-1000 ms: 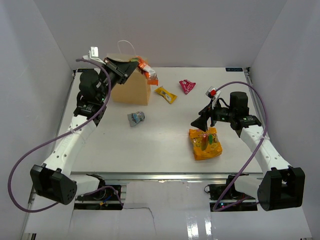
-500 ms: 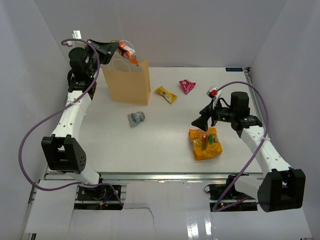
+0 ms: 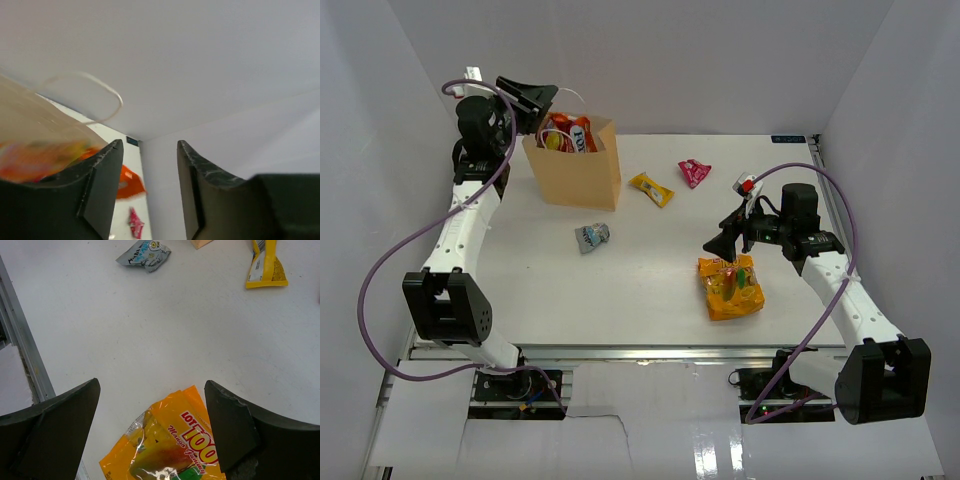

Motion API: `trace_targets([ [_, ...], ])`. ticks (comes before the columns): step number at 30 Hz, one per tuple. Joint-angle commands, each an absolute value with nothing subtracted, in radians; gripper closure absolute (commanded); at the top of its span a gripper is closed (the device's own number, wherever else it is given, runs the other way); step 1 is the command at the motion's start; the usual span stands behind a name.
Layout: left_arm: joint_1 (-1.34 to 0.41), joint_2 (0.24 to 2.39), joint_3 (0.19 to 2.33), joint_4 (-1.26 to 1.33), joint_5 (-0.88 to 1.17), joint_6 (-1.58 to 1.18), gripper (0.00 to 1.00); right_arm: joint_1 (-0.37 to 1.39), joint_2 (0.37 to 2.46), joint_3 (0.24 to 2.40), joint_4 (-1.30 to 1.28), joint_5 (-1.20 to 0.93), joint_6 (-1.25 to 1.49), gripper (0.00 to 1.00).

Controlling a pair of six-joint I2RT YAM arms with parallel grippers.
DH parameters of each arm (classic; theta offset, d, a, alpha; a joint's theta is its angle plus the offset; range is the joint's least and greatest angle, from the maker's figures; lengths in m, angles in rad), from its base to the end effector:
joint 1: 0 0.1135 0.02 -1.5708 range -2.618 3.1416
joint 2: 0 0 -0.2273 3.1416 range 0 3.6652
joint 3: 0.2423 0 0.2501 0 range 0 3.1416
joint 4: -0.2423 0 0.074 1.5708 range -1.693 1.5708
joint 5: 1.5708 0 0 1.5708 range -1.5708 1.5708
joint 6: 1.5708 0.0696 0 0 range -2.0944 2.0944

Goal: Place the snacks into the paper bag

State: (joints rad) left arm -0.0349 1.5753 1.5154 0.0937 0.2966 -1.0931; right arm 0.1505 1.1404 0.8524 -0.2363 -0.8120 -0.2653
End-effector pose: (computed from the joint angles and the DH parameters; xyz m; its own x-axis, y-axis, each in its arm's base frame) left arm 0.4065 -0.0345 0.3909 -0.2734 -0.8402 -0.4682 0.1796 0.4337 -0.8830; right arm 0.2698 0.0920 0.2476 -0.2877 -0.2261 -0.9306 -0.8287 0.5459 0.1236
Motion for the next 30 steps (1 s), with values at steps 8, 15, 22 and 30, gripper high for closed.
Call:
trace_targets([
  [8, -0.011, 1.525, 1.647, 0.015, 0.294, -1.002, 0.29, 0.144, 1.127, 0.853, -0.219, -0.799, -0.268, 0.09],
  [15, -0.002, 1.402, 1.599, -0.106, 0.293, -0.784, 0.17, 0.144, 1.152, 0.876, -0.297, -0.534, -0.223, 0.11],
  [22, -0.002, 1.041, 1.191, -0.225, 0.284, -0.667, 0.07, 0.152, 1.281, 0.914, -0.53, -0.063, -0.147, 0.07],
  [30, -0.002, 0.658, 0.729, -0.34, 0.316, -0.747, 0.06, 0.152, 1.41, 0.9, -0.606, -0.187, -0.127, 0.13],
])
